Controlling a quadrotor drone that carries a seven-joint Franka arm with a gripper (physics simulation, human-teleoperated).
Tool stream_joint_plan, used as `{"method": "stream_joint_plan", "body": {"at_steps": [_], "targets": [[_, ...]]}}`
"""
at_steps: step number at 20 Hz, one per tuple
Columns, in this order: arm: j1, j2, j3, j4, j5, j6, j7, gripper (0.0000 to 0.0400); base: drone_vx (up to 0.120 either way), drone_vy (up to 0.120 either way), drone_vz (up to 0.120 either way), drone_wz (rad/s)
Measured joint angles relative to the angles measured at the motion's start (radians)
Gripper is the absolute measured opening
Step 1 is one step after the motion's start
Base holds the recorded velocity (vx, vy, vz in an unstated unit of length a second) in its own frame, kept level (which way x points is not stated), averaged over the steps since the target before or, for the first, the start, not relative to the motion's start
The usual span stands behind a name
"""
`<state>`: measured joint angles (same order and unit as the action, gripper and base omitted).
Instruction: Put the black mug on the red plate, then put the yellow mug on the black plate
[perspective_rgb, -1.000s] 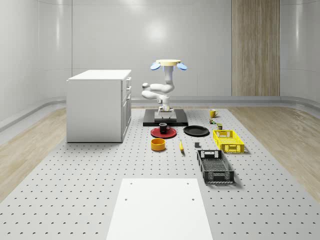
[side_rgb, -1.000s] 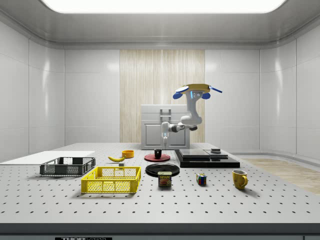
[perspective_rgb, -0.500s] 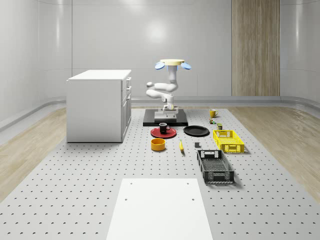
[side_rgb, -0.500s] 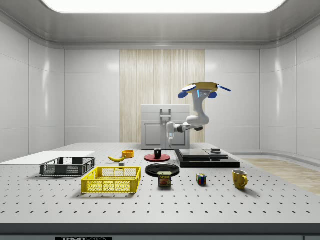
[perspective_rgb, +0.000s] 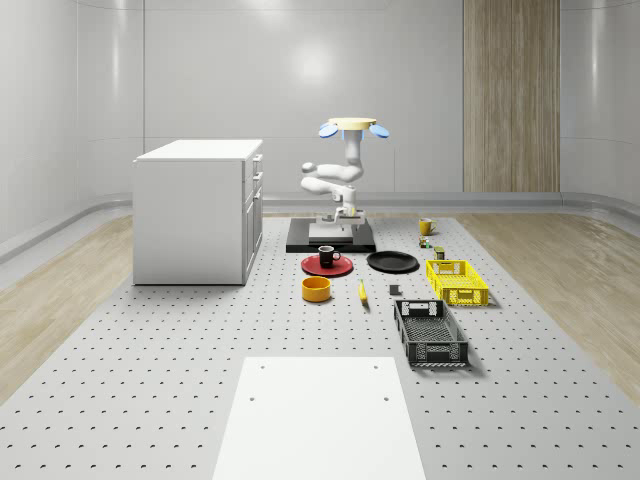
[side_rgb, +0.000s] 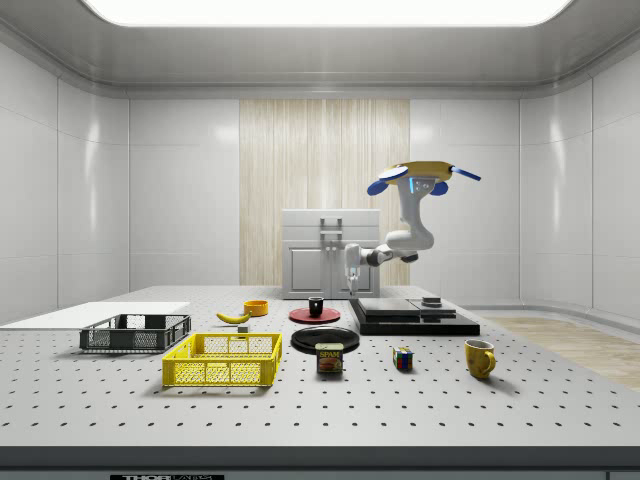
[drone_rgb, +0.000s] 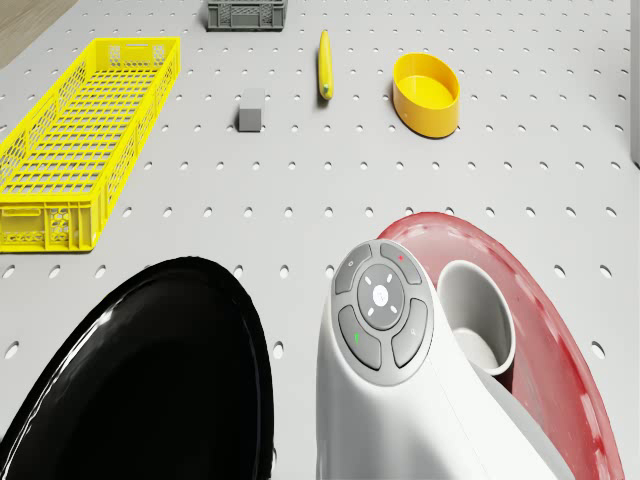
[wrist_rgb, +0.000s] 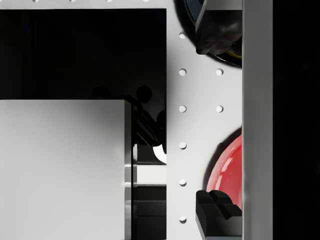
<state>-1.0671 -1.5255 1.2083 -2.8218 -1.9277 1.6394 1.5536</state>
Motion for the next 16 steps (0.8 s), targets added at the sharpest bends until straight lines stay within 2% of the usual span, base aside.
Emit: {"method": "stream_joint_plan", "body": {"at_steps": [16], "targets": [[-0.001, -0.002, 0.0, 0.0, 0.001, 0.002, 0.001, 0.04, -0.12, 0.12, 0.0, 0.0]]}}
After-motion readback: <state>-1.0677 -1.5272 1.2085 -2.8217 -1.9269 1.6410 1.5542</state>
